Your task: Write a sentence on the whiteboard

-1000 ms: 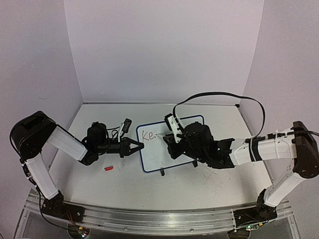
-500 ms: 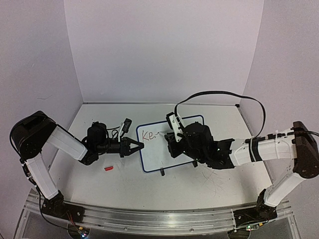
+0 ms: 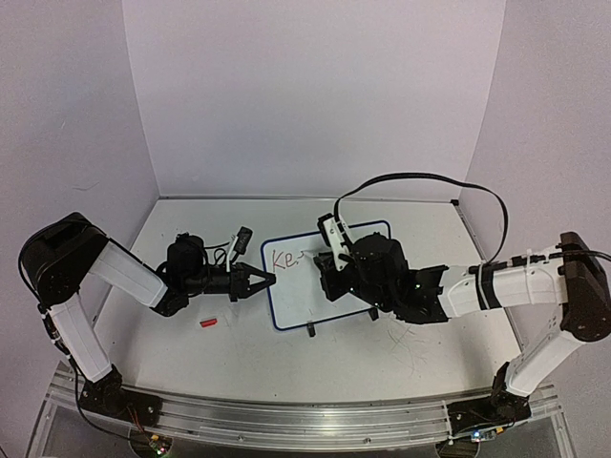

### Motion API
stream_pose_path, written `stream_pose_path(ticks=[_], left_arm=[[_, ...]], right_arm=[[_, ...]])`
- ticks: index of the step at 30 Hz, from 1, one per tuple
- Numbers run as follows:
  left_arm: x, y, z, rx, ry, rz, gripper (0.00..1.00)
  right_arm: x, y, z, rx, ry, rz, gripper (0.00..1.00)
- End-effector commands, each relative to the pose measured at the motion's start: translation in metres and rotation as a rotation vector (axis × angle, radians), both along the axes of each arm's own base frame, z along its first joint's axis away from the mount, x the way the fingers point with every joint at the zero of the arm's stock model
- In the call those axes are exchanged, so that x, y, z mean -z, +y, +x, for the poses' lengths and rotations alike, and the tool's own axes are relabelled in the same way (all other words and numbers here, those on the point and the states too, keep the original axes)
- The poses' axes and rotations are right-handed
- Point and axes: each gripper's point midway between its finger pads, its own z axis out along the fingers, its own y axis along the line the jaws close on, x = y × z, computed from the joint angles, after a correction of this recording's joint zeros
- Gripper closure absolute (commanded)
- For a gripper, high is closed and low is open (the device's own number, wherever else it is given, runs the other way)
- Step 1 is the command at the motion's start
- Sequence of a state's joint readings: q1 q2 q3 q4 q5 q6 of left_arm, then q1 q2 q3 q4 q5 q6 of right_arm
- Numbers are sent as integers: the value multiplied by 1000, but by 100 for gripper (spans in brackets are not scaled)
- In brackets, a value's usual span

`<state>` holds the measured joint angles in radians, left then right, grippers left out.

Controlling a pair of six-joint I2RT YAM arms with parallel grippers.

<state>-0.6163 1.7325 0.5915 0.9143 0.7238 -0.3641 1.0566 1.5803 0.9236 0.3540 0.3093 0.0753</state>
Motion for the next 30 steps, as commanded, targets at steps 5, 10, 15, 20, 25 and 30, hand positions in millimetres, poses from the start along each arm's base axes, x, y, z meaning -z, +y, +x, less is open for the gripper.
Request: stream_pose_path(ticks=[5,10,15,20,25,30], left_arm=[[-11,1,4,-13,-48,4,100],[-10,2,4,-14,-48,6,100],[-10,2,4,-15,-49,6,100],[-11,2,4,-16,-50,5,100],[-11,1,4,-16,-49,4,100],[-12,1,5,-17,-49,5,100]], right_arm=[[-6,12,8,-15,-6,23,100],[1,10,6,-13,16,11,100],[7,6,3,-11,35,1,100],[14,1,-2,-14,53,-12,100],[20,-3,-5,-13,66,-23,100],[22,-6,-7,-11,74,-28,100]])
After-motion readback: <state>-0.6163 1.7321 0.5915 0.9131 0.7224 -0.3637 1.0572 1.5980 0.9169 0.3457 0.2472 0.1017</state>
